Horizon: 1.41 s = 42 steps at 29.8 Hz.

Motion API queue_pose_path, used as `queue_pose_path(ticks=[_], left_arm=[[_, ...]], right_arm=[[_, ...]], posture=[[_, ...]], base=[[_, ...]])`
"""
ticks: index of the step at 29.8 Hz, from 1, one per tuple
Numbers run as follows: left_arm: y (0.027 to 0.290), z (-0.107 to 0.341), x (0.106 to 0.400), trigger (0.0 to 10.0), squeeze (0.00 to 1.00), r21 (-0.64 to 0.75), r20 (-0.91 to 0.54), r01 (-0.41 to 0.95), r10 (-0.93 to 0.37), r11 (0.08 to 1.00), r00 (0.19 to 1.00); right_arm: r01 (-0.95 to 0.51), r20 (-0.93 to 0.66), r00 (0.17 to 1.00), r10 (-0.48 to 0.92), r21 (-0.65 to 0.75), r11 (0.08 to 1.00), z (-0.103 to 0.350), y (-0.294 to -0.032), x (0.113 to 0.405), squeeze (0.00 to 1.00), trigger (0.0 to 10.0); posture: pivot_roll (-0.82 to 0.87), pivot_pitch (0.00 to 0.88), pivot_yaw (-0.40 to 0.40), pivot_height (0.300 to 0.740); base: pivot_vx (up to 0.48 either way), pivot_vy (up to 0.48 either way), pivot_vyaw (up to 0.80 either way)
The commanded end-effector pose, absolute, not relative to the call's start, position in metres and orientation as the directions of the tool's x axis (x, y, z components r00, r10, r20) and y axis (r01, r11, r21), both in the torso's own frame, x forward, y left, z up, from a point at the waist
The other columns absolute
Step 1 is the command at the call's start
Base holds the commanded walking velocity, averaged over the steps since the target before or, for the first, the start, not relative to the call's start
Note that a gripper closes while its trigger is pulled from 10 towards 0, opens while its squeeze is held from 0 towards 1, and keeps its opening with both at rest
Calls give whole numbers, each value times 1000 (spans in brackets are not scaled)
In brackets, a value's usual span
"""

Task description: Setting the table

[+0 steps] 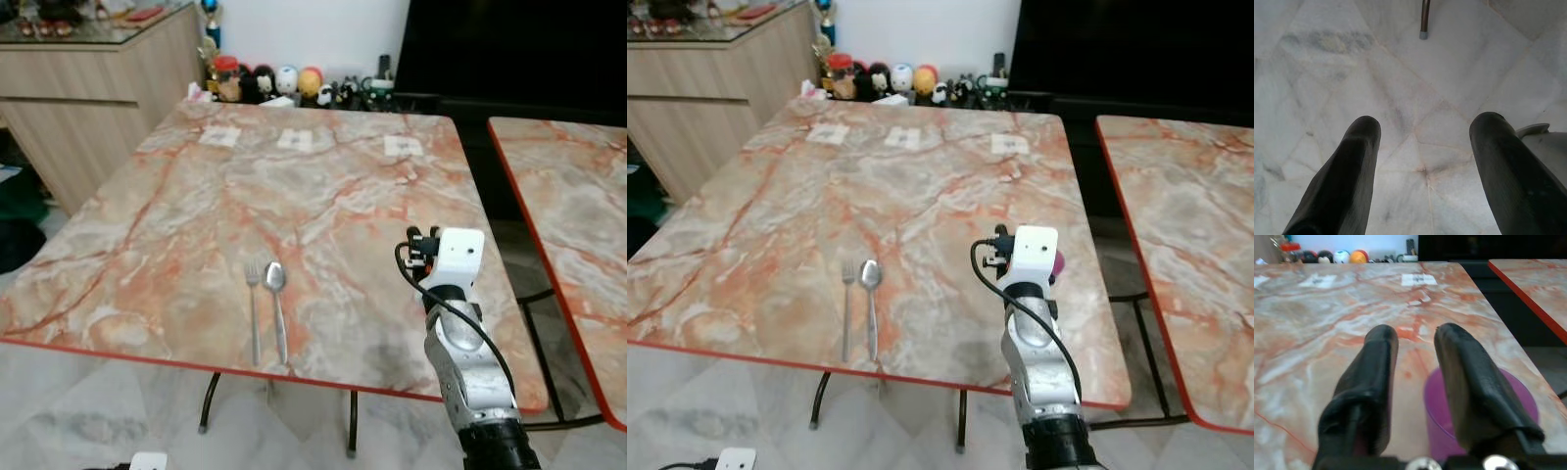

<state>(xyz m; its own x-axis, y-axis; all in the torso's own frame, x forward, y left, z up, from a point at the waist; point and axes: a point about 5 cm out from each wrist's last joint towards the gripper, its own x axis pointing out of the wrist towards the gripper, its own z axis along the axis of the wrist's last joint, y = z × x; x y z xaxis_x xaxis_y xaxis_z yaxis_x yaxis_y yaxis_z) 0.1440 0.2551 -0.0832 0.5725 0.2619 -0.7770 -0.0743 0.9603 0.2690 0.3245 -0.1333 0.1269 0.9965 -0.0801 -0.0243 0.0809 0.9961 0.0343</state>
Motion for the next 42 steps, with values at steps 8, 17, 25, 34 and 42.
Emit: queue_pose_path(ticks=[8, 17, 25, 34, 42], left_arm=[[255, -86, 138, 10000, 0, 262, -796, -68, 255, 963, 548], [255, -87, 137, 10000, 0, 259, -802, -71, 255, 963, 541], [255, -87, 136, 10000, 0, 257, -805, -73, 255, 964, 536], [254, -88, 133, 10000, 0, 252, -811, -71, 251, 965, 529], [252, -89, 132, 10000, 0, 245, -814, -67, 243, 967, 527]], right_arm=[[115, -118, 987, -111, 26, 993, 127, -139, 324, 0, 10000], [71, -167, 983, -71, -8, 997, 134, -136, 326, 0, 10000], [1, -165, 986, -12, -67, 998, 154, -138, 330, 0, 10000], [-66, -244, 969, 32, -132, 989, 159, -154, 322, 0, 10000], [-65, -287, 957, 26, -127, 990, 152, -157, 321, 0, 10000]], posture=[[-76, 32, -5, 740], [-80, 32, -6, 740], [-86, 35, -7, 740], [-102, 34, -11, 740], [-95, 24, -18, 740]], base=[[0, 0, 0], [0, 0, 0], [0, 0, 0], [0, 0, 0], [0, 0, 0]])
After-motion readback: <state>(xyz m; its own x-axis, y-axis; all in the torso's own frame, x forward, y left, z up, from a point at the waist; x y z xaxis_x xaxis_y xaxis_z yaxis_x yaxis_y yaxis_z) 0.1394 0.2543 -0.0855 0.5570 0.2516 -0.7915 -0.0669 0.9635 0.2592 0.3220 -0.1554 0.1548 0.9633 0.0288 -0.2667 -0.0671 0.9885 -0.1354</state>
